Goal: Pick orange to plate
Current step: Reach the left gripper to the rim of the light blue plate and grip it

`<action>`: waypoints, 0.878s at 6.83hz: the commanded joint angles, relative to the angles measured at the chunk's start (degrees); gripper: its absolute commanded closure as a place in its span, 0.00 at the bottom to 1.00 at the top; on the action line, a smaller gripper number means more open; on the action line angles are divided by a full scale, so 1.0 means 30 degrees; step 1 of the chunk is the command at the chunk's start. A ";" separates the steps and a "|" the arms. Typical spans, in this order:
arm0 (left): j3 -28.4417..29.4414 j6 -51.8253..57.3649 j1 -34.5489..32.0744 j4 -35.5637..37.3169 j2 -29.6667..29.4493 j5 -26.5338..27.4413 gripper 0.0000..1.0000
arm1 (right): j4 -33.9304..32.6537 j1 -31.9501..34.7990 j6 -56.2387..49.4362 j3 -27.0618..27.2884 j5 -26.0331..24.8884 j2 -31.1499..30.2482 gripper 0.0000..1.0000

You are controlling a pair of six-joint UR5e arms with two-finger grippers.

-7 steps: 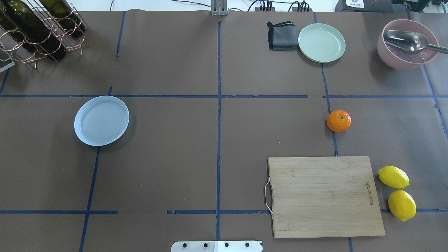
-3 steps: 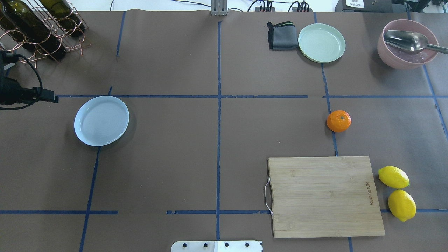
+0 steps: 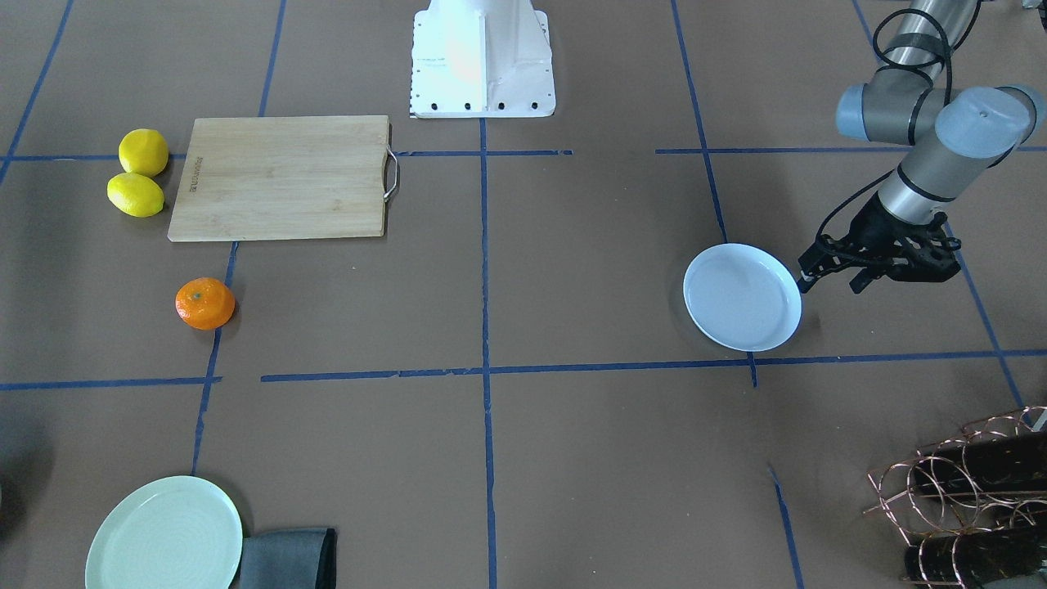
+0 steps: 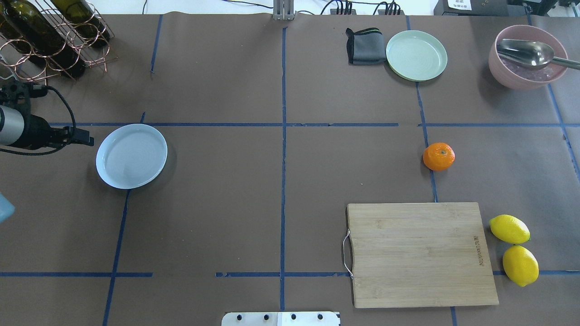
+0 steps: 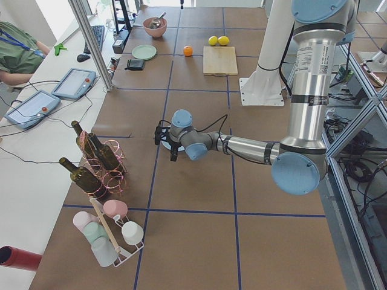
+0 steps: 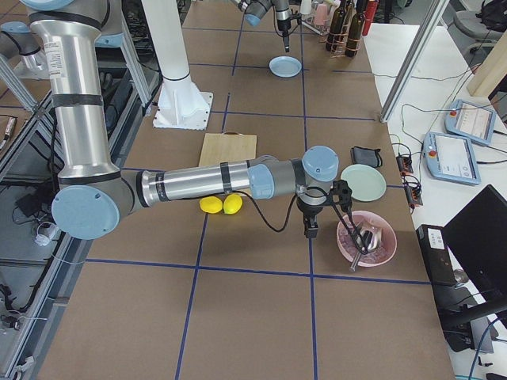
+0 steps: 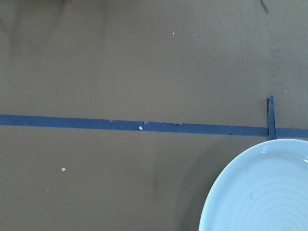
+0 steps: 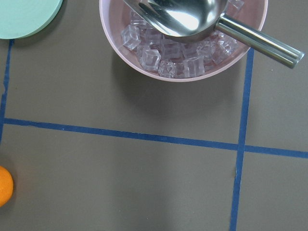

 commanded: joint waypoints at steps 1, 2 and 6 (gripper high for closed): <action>0.0100 -0.0334 0.0656 0.0017 -0.0099 0.0370 0.00 | 0.0009 0.0000 0.0090 0.0029 0.0001 0.0051 0.00; 0.0217 -0.0335 0.0744 0.0017 -0.0099 0.0399 0.02 | 0.0009 0.0000 0.0090 0.0029 0.0001 0.0051 0.00; 0.0599 -0.0364 0.1360 0.0017 -0.0451 0.0955 0.27 | -0.0020 0.0000 0.0090 0.0117 0.0001 0.0051 0.00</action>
